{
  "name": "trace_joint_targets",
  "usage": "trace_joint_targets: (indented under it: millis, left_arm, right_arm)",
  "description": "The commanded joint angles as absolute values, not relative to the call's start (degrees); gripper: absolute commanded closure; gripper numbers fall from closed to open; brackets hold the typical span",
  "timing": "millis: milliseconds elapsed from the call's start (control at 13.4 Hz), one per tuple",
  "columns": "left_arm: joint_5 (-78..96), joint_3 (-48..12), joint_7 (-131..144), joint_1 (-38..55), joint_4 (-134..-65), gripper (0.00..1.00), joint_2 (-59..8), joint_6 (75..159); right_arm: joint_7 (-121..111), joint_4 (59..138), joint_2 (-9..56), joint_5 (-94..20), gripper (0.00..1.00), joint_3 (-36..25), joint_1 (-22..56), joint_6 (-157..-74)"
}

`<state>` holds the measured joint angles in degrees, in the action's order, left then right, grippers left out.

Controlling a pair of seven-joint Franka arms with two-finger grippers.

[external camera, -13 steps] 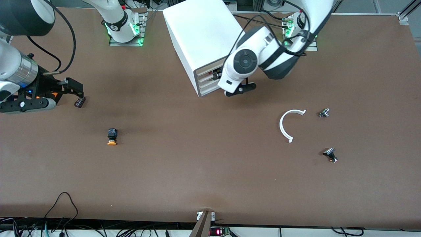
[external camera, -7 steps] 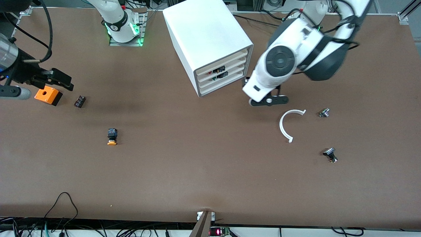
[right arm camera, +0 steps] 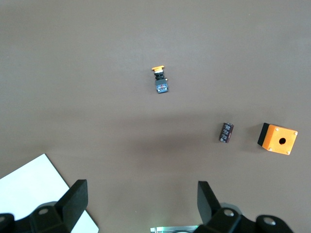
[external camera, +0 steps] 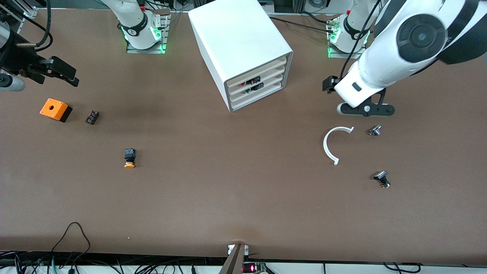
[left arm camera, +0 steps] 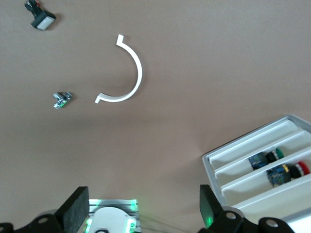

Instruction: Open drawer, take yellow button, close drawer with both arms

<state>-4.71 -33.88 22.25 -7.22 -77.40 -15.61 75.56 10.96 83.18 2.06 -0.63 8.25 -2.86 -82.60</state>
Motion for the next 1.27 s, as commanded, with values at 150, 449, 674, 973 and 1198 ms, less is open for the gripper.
trace_joint_targets:
  millis: [150, 449, 674, 973, 1198]
  left_arm:
    - [2.2, -9.6, 1.4, 3.7, -87.2, 0.00, -4.6, 79.4]
    - [2.7, -2.7, 0.0, 3.3, -96.2, 0.00, 1.9, 85.5]
    - [2.8, -1.5, 7.5, 3.3, -99.2, 0.00, 2.8, 93.8]
    - [2.6, -0.6, 6.9, 3.2, -98.2, 0.00, 2.6, 90.2]
    - [1.9, -1.3, 6.9, 3.5, -96.9, 0.00, 2.2, 89.8]
  right_arm:
    - [10.8, 91.8, -3.5, -0.8, 0.00, 4.1, -1.5, -86.7]
    - [10.5, 91.5, -3.3, -0.6, 0.00, 4.0, -1.6, -86.0]
    - [10.5, 91.4, -3.1, -0.7, 0.00, 4.2, -1.6, -85.9]
    - [10.3, 91.3, -3.1, -0.4, 0.00, 4.2, -1.6, -86.5]
    - [9.2, 91.1, -3.0, -0.8, 0.00, 4.2, -1.6, -87.0]
